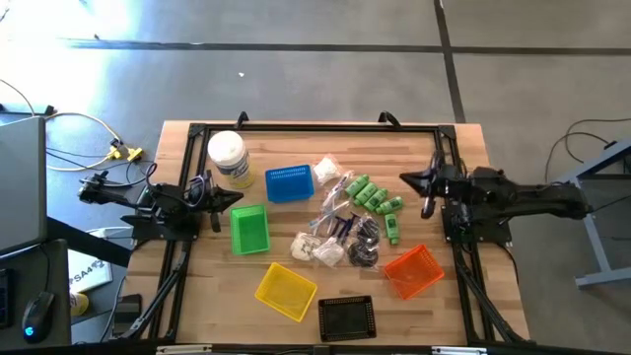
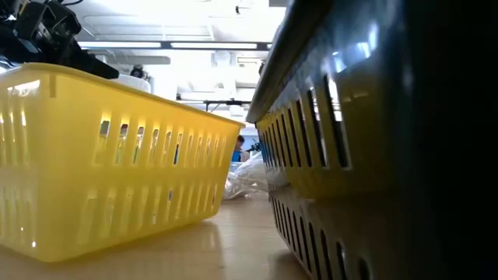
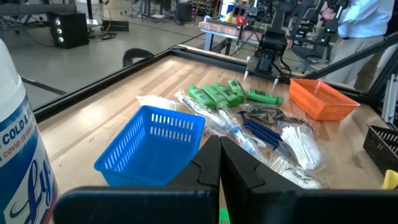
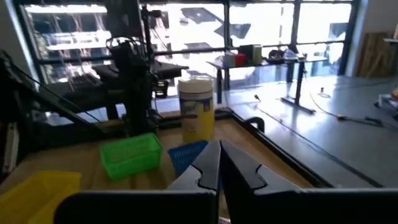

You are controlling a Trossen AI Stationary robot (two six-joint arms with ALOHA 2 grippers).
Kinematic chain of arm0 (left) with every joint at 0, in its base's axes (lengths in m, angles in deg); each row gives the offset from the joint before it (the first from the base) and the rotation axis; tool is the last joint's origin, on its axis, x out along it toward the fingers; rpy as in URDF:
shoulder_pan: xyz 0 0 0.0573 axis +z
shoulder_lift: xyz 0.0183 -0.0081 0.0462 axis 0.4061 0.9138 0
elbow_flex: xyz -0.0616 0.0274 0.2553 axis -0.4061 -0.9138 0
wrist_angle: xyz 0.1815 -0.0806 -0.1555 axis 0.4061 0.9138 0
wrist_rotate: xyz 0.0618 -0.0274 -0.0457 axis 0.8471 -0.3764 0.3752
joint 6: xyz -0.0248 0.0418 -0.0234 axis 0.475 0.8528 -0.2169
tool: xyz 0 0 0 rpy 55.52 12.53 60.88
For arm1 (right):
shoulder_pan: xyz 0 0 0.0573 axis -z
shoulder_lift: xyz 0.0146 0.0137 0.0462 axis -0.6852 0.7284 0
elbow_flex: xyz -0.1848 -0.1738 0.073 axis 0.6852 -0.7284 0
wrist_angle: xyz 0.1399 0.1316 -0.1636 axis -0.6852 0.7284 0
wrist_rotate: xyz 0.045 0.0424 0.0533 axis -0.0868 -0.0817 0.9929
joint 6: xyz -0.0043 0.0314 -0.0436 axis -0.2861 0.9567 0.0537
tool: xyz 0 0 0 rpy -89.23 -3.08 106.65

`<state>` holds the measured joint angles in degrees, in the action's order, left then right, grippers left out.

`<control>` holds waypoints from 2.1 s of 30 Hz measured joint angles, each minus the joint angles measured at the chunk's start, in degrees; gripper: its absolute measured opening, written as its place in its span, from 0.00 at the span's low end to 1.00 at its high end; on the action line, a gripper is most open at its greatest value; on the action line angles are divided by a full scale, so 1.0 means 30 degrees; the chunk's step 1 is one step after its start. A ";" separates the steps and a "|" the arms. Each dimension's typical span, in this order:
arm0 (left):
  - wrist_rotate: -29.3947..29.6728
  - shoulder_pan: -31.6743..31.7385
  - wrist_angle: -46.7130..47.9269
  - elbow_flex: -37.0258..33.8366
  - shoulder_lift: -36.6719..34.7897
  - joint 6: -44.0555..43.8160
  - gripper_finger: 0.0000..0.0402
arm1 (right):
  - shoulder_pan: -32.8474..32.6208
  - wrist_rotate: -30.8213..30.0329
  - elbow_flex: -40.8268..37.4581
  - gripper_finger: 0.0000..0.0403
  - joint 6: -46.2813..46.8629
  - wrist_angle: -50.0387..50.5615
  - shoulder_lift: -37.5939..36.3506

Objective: Pick & Place Travel size toiletries
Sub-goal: Put the green shampoo into the blue bin

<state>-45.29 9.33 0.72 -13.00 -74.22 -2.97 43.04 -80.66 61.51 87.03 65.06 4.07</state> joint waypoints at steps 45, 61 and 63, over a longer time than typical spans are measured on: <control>-0.0075 0.0000 0.0736 0.0000 -0.0007 0.0005 0.00 | 0.8667 0.8000 0.6890 0.61 -0.9611 1.4285 1.7426; -0.0627 0.0000 0.0911 0.0000 0.0000 0.0000 0.00 | 0.7793 0.7845 0.6875 0.61 -1.0774 1.4385 2.1374; -0.0623 0.0000 0.0911 0.0000 -0.0007 0.0000 0.00 | 0.7695 0.7819 0.6877 0.61 -1.0781 1.4281 2.1892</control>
<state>-47.16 9.33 3.45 -13.00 -74.24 -2.97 66.13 -57.21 82.14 54.69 107.90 69.75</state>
